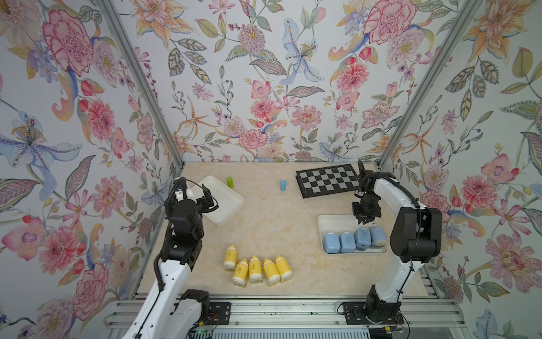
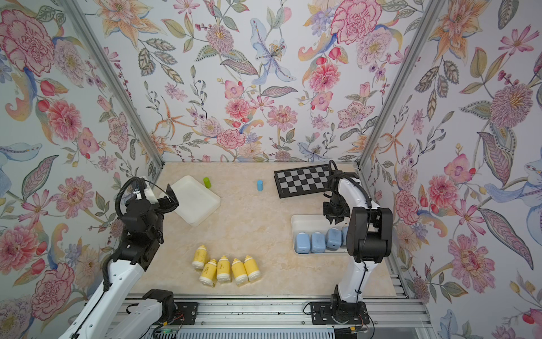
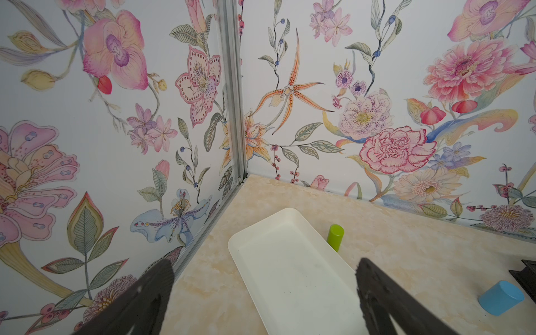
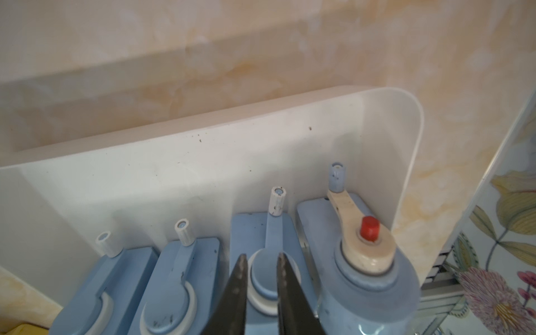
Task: Place the pencil sharpeners by color into the storage box
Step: Place the pencil sharpener in the storage box.
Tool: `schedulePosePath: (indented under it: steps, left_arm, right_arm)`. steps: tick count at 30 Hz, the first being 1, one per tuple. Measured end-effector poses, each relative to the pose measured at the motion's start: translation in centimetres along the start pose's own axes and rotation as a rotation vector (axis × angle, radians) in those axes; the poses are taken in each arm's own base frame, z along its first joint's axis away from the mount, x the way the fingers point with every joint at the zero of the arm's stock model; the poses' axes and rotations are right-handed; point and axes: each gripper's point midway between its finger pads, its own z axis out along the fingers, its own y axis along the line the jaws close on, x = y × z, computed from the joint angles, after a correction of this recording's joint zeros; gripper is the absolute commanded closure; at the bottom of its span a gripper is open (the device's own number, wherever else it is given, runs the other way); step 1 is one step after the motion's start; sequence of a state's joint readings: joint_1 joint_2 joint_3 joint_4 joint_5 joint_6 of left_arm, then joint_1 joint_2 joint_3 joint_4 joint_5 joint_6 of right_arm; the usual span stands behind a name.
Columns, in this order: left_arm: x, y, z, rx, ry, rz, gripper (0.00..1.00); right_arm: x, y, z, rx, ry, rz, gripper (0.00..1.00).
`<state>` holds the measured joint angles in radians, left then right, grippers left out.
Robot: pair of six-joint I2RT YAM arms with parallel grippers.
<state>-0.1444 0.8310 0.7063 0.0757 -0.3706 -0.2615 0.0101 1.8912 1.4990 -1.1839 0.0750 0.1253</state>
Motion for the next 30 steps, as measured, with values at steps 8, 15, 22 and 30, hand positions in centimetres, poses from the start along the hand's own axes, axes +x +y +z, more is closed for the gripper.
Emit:
schedulePosePath:
  steps: [8, 15, 22, 30]
  left_arm:
    - [0.0, 0.0, 0.0, 0.000, 0.000, 0.000, 0.01]
    - [0.0, 0.0, 0.0, 0.000, 0.000, 0.000, 0.00]
    - [0.0, 0.0, 0.0, 0.000, 0.000, 0.000, 0.01]
    - [-0.2, 0.0, 0.0, 0.000, -0.008, -0.004, 0.01]
  right_arm:
    - [0.2, 0.2, 0.4, -0.002, 0.014, 0.000, 0.83]
    - [1.3, 1.0, 1.4, 0.006, 0.049, -0.029, 0.82]
    - [2.0, 2.2, 1.9, 0.014, 0.064, -0.062, 0.82]
    - [2.1, 2.7, 2.1, 0.017, 0.061, -0.071, 0.82]
